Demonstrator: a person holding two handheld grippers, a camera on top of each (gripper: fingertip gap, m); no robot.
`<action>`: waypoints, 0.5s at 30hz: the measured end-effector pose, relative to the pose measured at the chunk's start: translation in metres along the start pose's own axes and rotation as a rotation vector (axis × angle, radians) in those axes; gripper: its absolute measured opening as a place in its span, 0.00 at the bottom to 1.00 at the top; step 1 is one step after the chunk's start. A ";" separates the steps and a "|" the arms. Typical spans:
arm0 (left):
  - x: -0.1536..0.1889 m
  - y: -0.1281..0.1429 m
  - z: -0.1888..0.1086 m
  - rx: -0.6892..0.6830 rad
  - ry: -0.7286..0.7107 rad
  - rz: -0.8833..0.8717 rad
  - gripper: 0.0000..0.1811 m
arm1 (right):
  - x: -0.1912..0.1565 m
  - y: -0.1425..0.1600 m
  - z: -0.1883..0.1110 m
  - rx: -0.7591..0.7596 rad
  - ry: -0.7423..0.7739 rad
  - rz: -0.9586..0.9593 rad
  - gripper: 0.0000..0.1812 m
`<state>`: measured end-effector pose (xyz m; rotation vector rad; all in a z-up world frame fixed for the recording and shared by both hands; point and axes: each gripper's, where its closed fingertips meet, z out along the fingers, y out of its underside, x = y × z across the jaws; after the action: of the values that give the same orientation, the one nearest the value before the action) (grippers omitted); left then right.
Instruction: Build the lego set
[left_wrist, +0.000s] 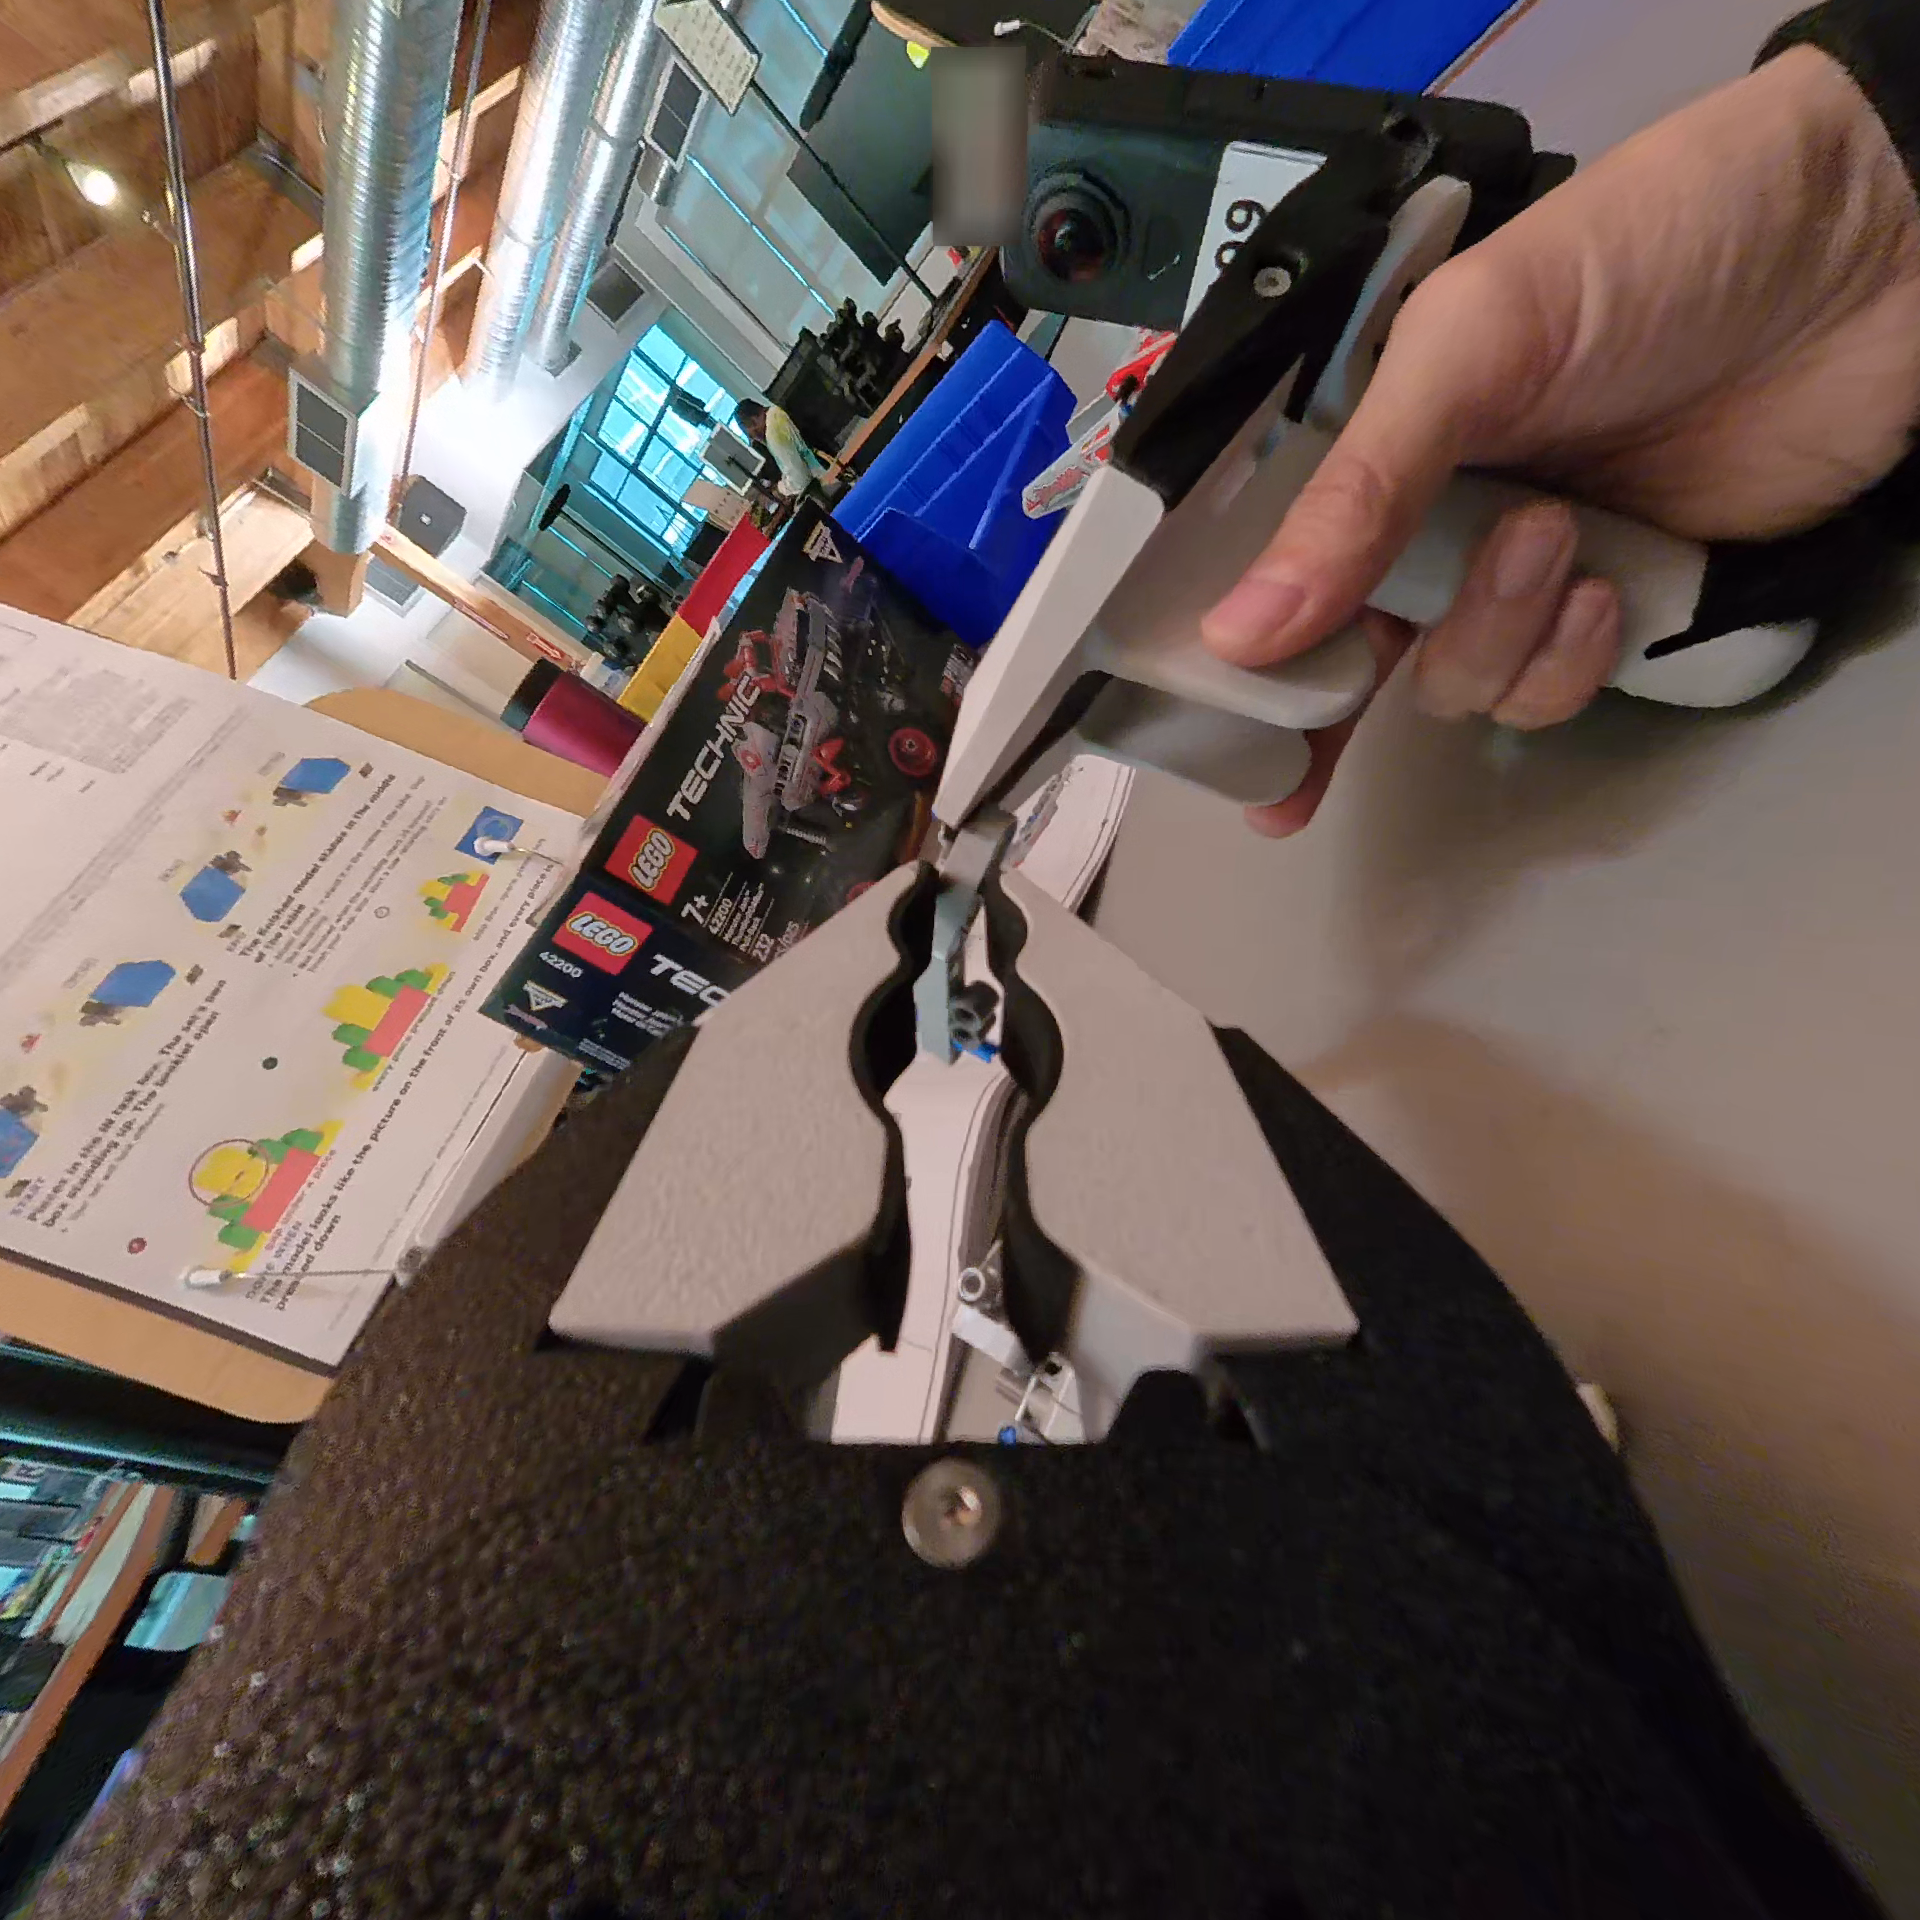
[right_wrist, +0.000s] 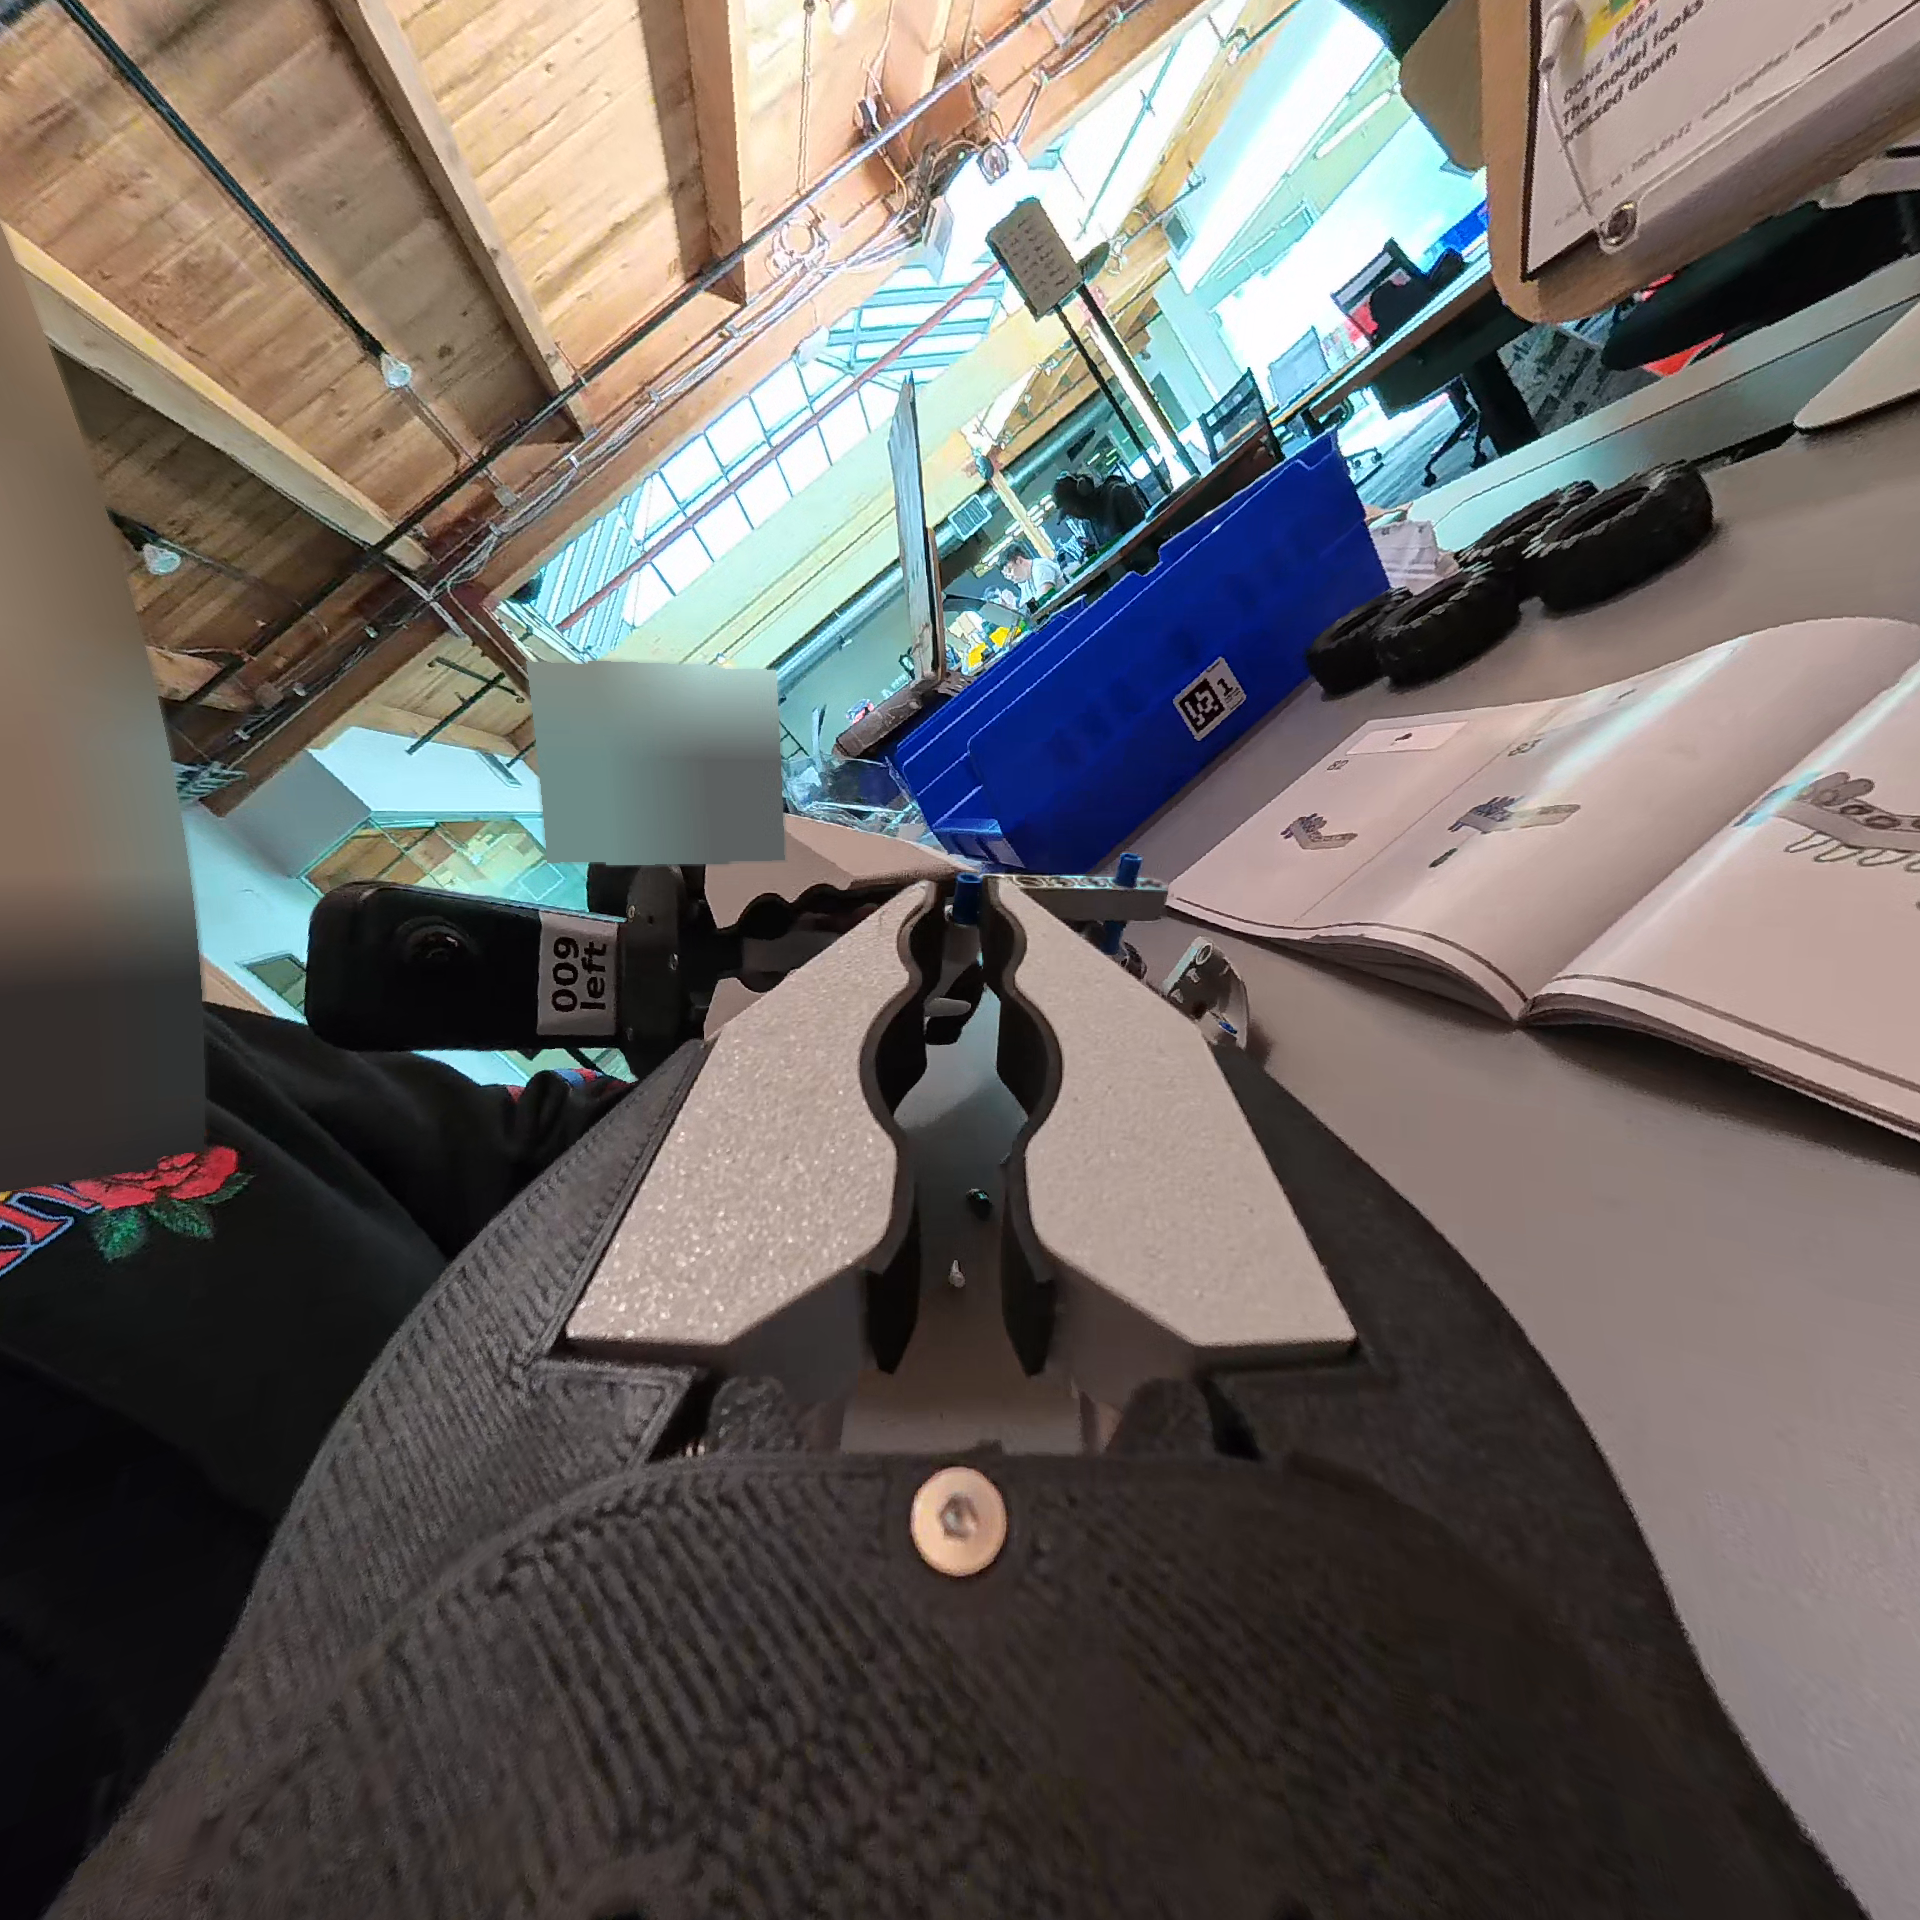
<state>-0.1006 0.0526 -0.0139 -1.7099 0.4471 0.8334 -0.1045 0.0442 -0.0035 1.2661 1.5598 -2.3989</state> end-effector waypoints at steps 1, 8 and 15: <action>0.000 0.001 0.000 -0.009 -0.005 0.012 0.03 | 0.000 0.000 0.000 0.001 0.000 -0.003 0.03; -0.007 0.002 -0.003 -0.027 -0.023 0.050 0.03 | 0.002 0.001 0.002 -0.011 0.042 -0.044 0.07; -0.004 0.004 -0.007 -0.037 0.079 -0.042 0.03 | -0.002 0.010 0.010 -0.058 0.067 -0.092 0.05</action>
<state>-0.1039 0.0441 -0.0124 -1.7849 0.4500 0.7505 -0.1055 0.0307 -0.0084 1.3055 1.7286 -2.3681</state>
